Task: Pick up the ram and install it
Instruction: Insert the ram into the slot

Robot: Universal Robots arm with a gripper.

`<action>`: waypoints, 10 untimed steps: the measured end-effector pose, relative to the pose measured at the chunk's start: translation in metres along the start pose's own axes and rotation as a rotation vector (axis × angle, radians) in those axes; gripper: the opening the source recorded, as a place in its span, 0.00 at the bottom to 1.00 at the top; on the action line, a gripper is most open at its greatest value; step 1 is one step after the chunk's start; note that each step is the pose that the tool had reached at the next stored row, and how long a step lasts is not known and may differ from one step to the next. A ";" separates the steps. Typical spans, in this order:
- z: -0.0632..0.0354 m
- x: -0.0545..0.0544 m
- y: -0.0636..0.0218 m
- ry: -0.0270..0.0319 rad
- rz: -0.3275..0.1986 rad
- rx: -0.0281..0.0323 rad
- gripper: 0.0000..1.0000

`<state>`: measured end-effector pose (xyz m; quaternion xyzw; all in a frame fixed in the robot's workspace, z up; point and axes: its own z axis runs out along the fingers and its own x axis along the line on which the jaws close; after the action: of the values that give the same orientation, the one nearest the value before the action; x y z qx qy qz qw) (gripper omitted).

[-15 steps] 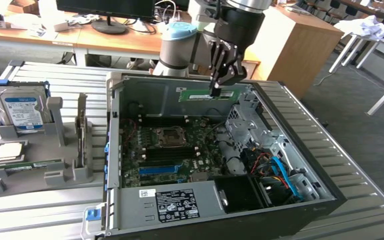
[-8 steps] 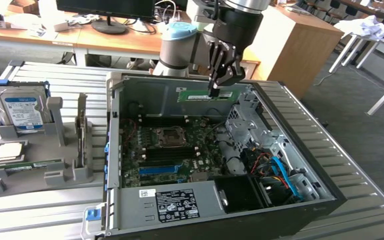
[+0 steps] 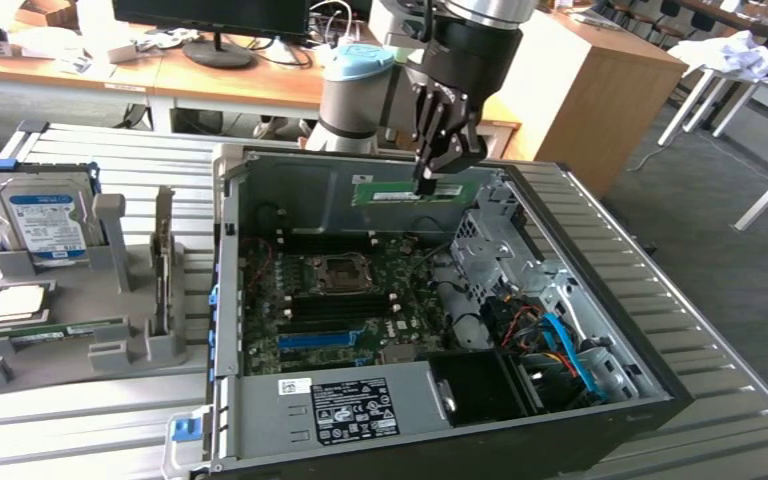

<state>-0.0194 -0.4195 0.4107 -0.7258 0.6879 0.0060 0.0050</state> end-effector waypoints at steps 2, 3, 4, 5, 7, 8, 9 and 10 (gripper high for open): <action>0.0005 0.000 0.0009 -0.0001 0.000 0.0000 0.13; 0.0007 0.000 0.0012 0.0000 0.000 0.0000 0.13; 0.0009 0.000 0.0015 0.0000 0.000 0.0000 0.13; 0.0011 0.000 0.0017 0.0000 0.000 0.0000 0.13; 0.0016 0.000 0.0023 -0.0001 0.000 0.0000 0.13; 0.0018 0.000 0.0026 0.0000 0.000 0.0000 0.13; 0.0020 0.000 0.0028 -0.0001 0.000 0.0001 0.13; 0.0022 0.000 0.0031 -0.0001 0.000 0.0001 0.13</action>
<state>-0.0224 -0.4196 0.4085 -0.7258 0.6879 0.0060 0.0051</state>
